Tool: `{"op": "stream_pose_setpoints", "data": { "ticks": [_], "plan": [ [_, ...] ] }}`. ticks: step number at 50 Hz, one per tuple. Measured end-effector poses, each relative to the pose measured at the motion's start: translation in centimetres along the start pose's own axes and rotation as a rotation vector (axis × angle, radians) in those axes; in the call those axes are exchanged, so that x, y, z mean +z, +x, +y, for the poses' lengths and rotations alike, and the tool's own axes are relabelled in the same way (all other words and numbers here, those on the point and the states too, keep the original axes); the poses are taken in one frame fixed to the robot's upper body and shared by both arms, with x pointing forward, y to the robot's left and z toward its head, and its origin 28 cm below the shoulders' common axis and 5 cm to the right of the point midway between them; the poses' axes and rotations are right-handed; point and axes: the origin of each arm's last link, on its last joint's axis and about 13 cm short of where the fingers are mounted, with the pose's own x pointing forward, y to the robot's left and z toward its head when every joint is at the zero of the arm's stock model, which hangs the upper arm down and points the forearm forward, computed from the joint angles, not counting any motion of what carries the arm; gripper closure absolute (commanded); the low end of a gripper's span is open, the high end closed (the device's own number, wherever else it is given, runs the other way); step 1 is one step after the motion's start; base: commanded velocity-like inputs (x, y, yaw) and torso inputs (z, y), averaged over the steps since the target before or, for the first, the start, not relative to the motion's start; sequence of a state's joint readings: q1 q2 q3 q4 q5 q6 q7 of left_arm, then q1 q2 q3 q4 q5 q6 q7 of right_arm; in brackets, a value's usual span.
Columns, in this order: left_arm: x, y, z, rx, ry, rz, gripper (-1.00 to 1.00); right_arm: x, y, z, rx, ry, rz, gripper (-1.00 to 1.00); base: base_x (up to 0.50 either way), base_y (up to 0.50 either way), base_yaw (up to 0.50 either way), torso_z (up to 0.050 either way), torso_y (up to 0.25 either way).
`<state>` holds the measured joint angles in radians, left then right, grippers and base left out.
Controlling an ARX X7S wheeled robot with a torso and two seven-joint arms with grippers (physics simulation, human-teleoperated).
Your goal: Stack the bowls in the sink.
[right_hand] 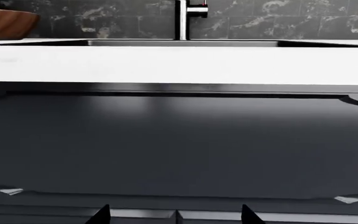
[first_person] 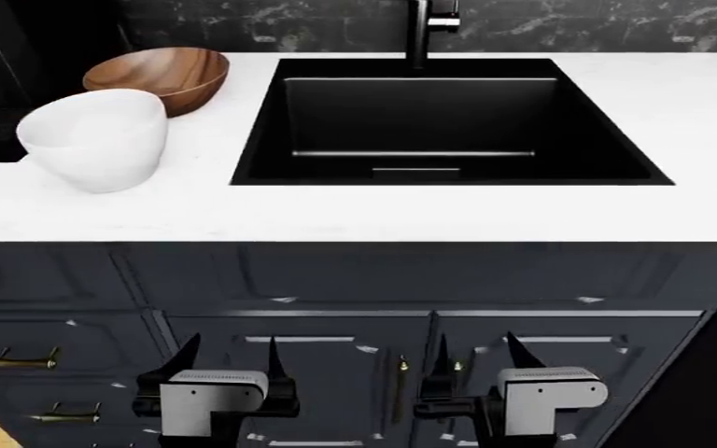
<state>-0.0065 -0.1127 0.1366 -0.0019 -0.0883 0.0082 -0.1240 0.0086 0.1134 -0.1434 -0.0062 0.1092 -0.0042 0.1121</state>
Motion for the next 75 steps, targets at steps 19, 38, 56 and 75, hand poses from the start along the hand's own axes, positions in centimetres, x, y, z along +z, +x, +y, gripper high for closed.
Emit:
{"op": "stream_pose_setpoints", "data": {
  "ticks": [19, 38, 56, 75],
  "plan": [
    [0.0, 0.0, 0.0, 0.0, -0.002, 0.002, -1.0, -0.1, 0.1, 0.0, 0.007, 0.001, 0.002, -1.0, -0.01, 0.5, 0.0, 0.0, 0.0],
    [-0.1, 0.0, 0.0, -0.001, -0.003, 0.004, -1.0, -0.1, 0.1, 0.0, 0.01, 0.003, 0.004, -1.0, -0.01, 0.5, 0.0, 0.0, 0.0],
    [0.0, -0.1, 0.0, -0.003, -0.019, 0.017, -1.0, 0.1, 0.0, 0.1, 0.013, 0.021, 0.004, -1.0, 0.0, 0.19, 0.0, 0.0, 0.0],
    [15.1, -2.0, 5.6, 0.152, -0.146, -0.165, -1.0, 19.7, -1.5, 1.7, 0.242, -0.032, -0.331, -1.0, 0.0, 0.0, 0.0, 0.0, 0.0]
  ]
}}
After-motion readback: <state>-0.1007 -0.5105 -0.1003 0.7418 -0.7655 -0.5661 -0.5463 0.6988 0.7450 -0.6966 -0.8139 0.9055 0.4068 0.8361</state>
